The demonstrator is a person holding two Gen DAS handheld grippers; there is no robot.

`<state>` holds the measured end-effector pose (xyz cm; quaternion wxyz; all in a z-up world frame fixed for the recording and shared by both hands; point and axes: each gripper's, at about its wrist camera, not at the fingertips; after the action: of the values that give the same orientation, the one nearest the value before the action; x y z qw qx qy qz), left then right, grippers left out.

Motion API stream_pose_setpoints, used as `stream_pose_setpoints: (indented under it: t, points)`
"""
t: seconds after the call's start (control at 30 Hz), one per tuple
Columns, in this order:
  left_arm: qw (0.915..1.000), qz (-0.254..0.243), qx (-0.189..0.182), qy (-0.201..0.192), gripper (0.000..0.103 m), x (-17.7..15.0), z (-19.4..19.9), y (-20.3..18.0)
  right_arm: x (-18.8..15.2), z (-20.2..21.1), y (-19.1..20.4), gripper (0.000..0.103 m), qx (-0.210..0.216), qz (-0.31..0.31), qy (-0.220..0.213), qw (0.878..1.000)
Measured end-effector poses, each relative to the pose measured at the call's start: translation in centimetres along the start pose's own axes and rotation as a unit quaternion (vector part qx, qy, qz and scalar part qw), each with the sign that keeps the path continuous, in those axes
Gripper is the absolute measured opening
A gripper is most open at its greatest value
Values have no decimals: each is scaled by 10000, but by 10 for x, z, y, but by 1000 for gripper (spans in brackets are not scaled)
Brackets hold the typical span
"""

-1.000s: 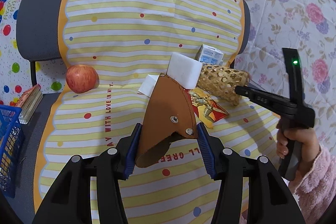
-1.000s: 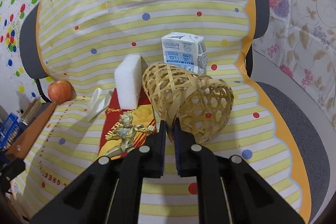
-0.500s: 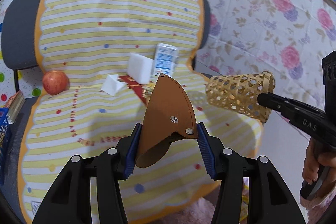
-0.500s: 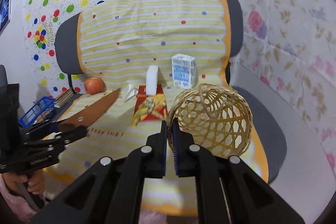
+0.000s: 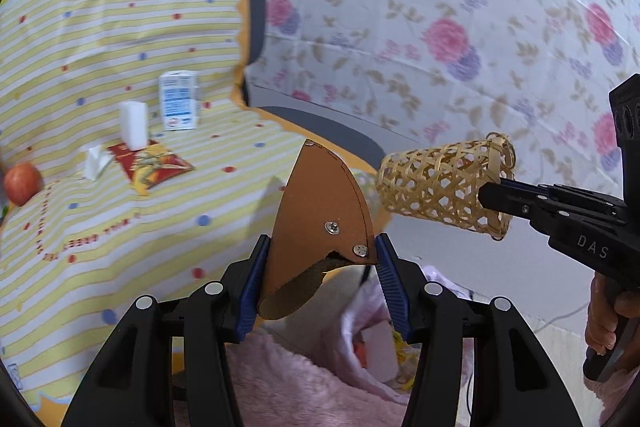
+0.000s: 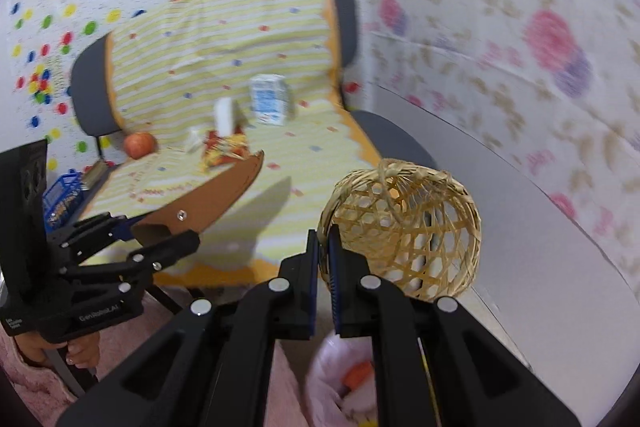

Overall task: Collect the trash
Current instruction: 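Carry leather and bamboo ball over the pink bin and open both grippers, then move both open grippers back over the chair items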

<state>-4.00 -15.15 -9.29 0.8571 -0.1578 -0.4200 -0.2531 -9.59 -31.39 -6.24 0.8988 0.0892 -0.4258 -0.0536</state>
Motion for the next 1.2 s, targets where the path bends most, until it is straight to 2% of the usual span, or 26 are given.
stream_pose_setpoints:
  t: [0.17, 0.27, 0.57, 0.67, 0.7, 0.73, 0.93, 1.2]
  points:
    - [9984, -345, -410, 162, 53, -5, -7, -36, -31, 24, -20, 6, -323, -387, 184, 9986]
    - [9966, -511, -589, 275, 53, -9, -14, -55, -44, 29, -29, 6, -355, -627, 294, 9970]
    - [9932, -691, -802, 485, 54, -12, -38, -83, -62, 19, -51, 6, -458, -897, 556, 9934]
    - [9916, -756, -877, 580, 62, -11, -48, -89, -67, 14, -60, 7, -454, -1014, 616, 9919]
    - [9918, -748, -844, 608, 72, -11, -51, -90, -70, 10, -65, 8, -461, -1085, 662, 9908]
    - [9921, -726, -815, 620, 76, -12, -52, -89, -72, 8, -67, 10, -480, -1136, 698, 9899]
    - [9945, -631, -605, 569, 77, -9, -49, -74, -74, 6, -72, 14, -480, -1208, 743, 9887]
    - [9985, -406, -143, 341, 77, -3, -31, -42, -51, 17, -63, 14, -393, -1093, 282, 9928]
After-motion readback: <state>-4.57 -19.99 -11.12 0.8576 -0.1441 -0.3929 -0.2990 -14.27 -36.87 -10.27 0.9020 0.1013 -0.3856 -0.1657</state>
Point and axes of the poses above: each gripper's, at about its wrist camera, not at the fingertips, and z roughly against the way its jaws point, y to its left, x to its top, and after that the axes turned 9 degrees about x, right-handed
